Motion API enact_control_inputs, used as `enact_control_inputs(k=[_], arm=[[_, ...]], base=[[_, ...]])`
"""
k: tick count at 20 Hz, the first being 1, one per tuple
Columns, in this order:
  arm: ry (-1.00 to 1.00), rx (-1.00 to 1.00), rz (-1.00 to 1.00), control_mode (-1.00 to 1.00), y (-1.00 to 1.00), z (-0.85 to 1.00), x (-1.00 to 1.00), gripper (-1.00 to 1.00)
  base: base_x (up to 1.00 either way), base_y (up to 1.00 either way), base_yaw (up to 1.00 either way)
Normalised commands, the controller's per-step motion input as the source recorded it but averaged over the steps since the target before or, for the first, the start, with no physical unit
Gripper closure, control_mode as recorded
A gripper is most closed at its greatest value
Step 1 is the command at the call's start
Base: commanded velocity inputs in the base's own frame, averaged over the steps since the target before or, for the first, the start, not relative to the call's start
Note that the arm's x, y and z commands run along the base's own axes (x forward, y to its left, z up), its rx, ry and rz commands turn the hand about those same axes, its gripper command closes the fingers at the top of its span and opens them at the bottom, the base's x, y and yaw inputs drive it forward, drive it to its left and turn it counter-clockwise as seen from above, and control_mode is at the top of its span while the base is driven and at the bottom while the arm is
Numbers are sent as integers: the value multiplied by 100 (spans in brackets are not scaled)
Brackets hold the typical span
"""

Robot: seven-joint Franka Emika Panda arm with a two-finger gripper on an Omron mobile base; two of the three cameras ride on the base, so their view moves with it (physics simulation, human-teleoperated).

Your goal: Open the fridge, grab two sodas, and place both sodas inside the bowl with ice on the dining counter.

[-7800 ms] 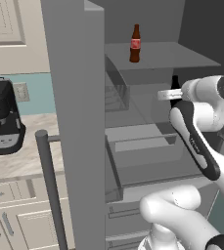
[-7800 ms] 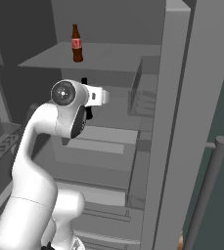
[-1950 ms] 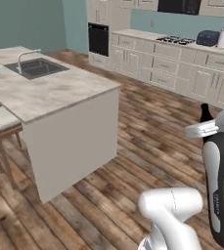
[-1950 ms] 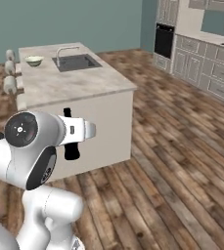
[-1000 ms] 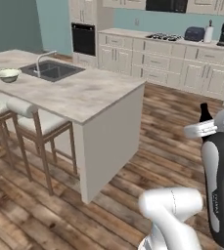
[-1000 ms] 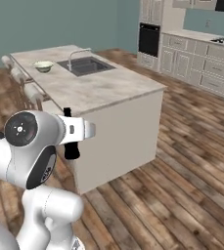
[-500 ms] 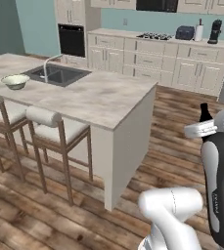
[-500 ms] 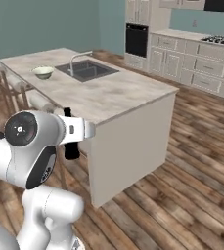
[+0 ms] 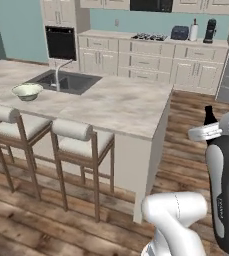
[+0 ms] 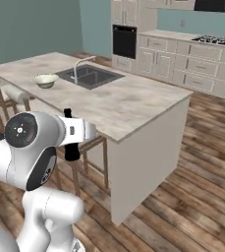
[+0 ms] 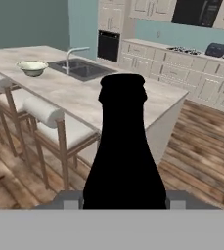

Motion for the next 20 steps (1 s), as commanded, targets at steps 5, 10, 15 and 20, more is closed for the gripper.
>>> enact_control_inputs(k=[5, 10, 15, 20], arm=[[0, 0, 0, 100, 0, 0, 0, 100], [0, 0, 0, 100, 0, 0, 0, 100], [0, 0, 0, 100, 0, 0, 0, 100], [0, 0, 0, 100, 0, 0, 0, 100]], base=[[20, 100, -27], [21, 100, -28], [22, 100, -29], [22, 100, -28]])
